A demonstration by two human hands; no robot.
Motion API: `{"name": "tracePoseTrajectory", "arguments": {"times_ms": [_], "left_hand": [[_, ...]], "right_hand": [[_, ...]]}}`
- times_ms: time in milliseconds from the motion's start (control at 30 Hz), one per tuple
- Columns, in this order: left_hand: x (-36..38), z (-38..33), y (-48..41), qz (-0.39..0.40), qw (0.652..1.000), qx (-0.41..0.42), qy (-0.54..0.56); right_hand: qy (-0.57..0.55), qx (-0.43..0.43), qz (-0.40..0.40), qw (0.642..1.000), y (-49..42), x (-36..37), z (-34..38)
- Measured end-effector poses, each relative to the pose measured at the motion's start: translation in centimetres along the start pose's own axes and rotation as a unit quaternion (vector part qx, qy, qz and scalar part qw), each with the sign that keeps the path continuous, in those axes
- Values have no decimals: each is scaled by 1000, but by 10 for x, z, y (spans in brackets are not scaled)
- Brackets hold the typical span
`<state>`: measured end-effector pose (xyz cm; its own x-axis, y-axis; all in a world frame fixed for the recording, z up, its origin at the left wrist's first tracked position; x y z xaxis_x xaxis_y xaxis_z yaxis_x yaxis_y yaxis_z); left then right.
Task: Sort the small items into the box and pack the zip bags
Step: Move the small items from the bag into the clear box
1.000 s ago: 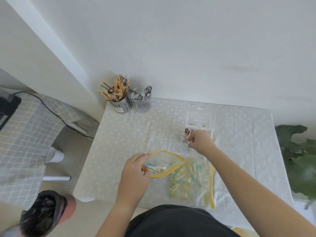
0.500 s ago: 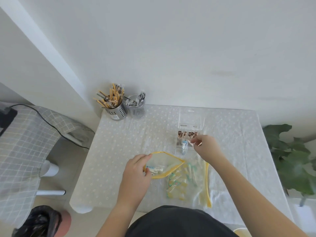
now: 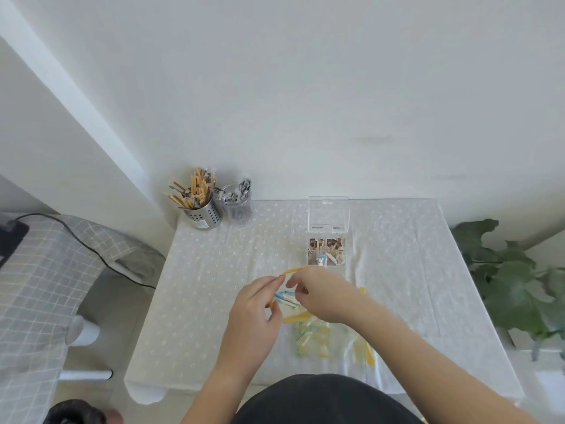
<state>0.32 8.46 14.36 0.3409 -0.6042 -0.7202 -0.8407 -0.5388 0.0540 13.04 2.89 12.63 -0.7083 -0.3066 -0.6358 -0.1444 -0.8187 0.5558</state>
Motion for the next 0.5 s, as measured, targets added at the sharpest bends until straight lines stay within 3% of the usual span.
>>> {"name": "tracePoseTrajectory", "arguments": {"times_ms": [233,500], "left_hand": [[6,-20,11,13,998,55,-9],[6,-22,20,31,998,59,-17]], "right_hand": [[173,113,153,966,-36,53,-10],[201,120,145,961,-53,80,-31]]}}
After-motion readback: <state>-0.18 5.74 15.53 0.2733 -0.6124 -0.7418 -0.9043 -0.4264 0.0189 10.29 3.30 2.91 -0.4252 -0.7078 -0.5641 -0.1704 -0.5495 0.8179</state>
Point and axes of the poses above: each hand's wrist, its own y-axis away from the middle knuckle, its own x-axis out of the palm, z = x × y, the point moved 10 cm from there along -y, towards the middle knuckle, and after that the axes turned 13 degrees about z, right-handed, at the moved point
